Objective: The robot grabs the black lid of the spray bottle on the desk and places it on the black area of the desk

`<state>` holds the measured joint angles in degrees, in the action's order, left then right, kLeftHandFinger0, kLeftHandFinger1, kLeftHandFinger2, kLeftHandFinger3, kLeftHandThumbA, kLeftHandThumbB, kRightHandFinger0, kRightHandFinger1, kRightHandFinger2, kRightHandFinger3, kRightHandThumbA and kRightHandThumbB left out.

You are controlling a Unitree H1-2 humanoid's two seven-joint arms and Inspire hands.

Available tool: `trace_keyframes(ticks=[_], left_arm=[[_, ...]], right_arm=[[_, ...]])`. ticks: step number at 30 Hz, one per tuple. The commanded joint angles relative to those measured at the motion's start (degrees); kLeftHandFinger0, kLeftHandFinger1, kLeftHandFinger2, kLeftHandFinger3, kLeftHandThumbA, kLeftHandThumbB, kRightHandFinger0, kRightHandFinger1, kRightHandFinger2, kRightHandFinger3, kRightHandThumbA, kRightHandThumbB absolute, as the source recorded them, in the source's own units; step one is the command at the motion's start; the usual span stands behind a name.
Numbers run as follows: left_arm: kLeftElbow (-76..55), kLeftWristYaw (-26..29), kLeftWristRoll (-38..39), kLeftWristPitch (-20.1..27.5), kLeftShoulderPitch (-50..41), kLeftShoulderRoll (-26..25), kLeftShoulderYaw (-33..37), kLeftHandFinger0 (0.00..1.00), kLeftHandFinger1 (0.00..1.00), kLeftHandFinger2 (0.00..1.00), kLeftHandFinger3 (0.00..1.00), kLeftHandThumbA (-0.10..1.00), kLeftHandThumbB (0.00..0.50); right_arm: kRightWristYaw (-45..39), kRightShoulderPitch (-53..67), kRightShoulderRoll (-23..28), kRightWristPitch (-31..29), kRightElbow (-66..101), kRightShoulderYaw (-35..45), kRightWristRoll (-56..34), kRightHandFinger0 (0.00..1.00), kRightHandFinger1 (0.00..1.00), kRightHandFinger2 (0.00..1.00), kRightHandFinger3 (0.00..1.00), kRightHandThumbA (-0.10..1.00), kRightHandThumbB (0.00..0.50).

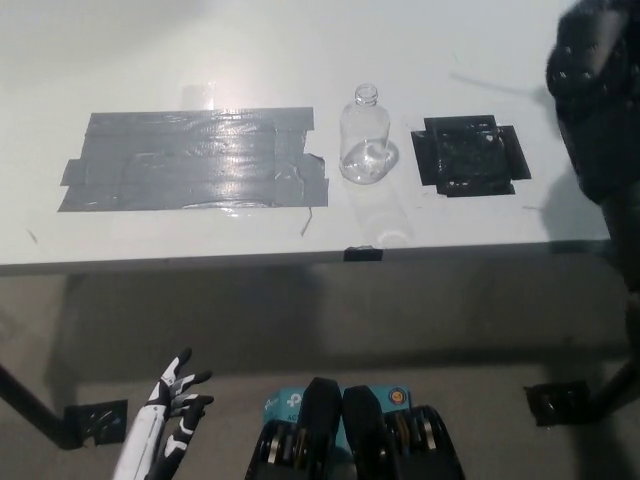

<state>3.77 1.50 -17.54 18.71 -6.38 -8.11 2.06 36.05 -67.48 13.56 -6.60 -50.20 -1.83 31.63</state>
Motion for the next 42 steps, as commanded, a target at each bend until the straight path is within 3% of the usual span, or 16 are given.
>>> trace_keyframes(ticks=[1,5,7,13,16,20,21,22,23,24,25,26,27,31,37,42], left_arm=[[0.3,2.8,-0.8,4.1,-0.1,-0.5,-0.8,0.67,0.70,0.83,1.00,0.95,0.037],[0.0,2.9,-1.5,3.5,-0.4,-0.3,-1.0,0.94,0.95,1.00,1.00,1.00,0.085],[-0.2,3.0,-1.6,2.9,-0.4,-0.2,-1.0,1.00,1.00,1.00,1.00,1.00,0.090],[-0.2,3.4,-1.2,2.9,-0.5,-0.2,-1.6,1.00,1.00,1.00,1.00,0.98,0.099],[-0.8,3.3,-1.7,1.7,-0.6,0.1,-1.6,1.00,1.00,1.00,1.00,1.00,0.094],[-1.1,3.3,-1.8,1.5,-1.0,0.1,-1.6,1.00,1.00,1.00,1.00,1.00,0.092],[-0.8,3.4,-1.7,1.8,-0.8,0.1,-1.6,1.00,1.00,1.00,1.00,1.00,0.086],[-0.7,3.5,-1.6,2.2,-1.0,0.1,-1.7,1.00,1.00,1.00,1.00,0.99,0.078],[-0.6,3.5,-1.5,2.2,-1.1,0.1,-1.7,1.00,1.00,1.00,1.00,0.99,0.077],[-0.3,3.7,-1.5,2.4,-1.0,0.1,-1.7,1.00,1.00,1.00,1.00,0.98,0.072],[-0.2,3.7,-1.5,2.5,-1.0,0.1,-1.7,1.00,1.00,1.00,1.00,0.98,0.072],[-0.2,3.9,-1.7,2.7,-1.1,0.1,-1.7,1.00,1.00,1.00,1.00,0.96,0.071],[-0.3,4.0,-2.0,2.4,-1.4,0.2,-1.6,1.00,1.00,1.00,1.00,0.96,0.077],[0.1,4.0,-1.4,3.1,-1.8,0.6,-1.5,1.00,1.00,1.00,1.00,0.94,0.066],[0.2,4.1,-1.3,3.4,-2.4,-0.2,-2.0,1.00,1.00,1.00,1.00,0.93,0.063],[0.5,4.4,-1.6,3.2,-1.9,0.3,-2.0,1.00,1.00,1.00,1.00,0.93,0.067]], right_arm=[[-0.2,-0.5,0.2,-2.0,-2.3,2.0,-5.1,0.00,0.14,0.50,0.61,-0.10,0.161],[0.7,0.5,-0.4,-3.8,-11.4,2.1,-6.8,0.00,0.14,0.46,0.55,-0.10,0.163],[0.3,0.7,-0.9,-3.4,-14.2,2.2,-7.9,0.00,0.14,0.46,0.55,-0.10,0.145],[1.0,2.7,-2.1,-7.6,-22.5,0.0,-8.5,0.00,0.20,0.53,0.59,-0.10,0.185],[-0.7,3.2,-2.2,-5.3,-24.7,-1.1,-8.5,0.00,0.22,0.58,0.62,-0.10,0.158],[-2.8,3.9,-2.0,-5.1,-26.0,-1.5,-9.9,0.00,0.24,0.59,0.63,-0.10,0.163],[-4.5,3.9,-1.8,-4.6,-26.3,-1.9,-9.8,0.03,0.28,0.63,0.66,-0.10,0.156],[-8.3,3.8,-1.5,-2.4,-26.7,-2.5,-9.9,0.12,0.39,0.74,0.78,-0.01,0.138],[-11.0,3.7,-1.1,-1.7,-26.8,-3.0,-10.0,0.29,0.55,0.87,0.93,0.17,0.169],[-14.2,3.4,-0.8,-0.7,-27.0,-3.4,-10.1,0.44,0.67,0.90,1.00,0.26,0.176],[-15.3,3.3,-0.6,-0.4,-27.0,-3.7,-10.3,0.49,0.66,0.83,1.00,0.28,0.176],[-19.1,3.1,0.0,0.7,-27.1,-5.0,-9.6,0.86,0.99,1.00,1.00,0.35,0.191],[-21.6,3.4,0.4,0.1,-26.7,-4.3,-10.9,0.96,1.00,1.00,1.00,0.31,0.232],[-23.6,4.7,1.2,-0.7,-25.4,-3.2,-12.4,1.00,1.00,1.00,1.00,0.33,0.249],[-27.4,5.5,1.5,-0.1,-23.1,-3.2,-13.7,1.00,1.00,1.00,1.00,0.63,0.313],[-29.3,5.4,2.3,-0.3,-20.7,-1.8,-16.1,1.00,1.00,1.00,1.00,0.63,0.330]])
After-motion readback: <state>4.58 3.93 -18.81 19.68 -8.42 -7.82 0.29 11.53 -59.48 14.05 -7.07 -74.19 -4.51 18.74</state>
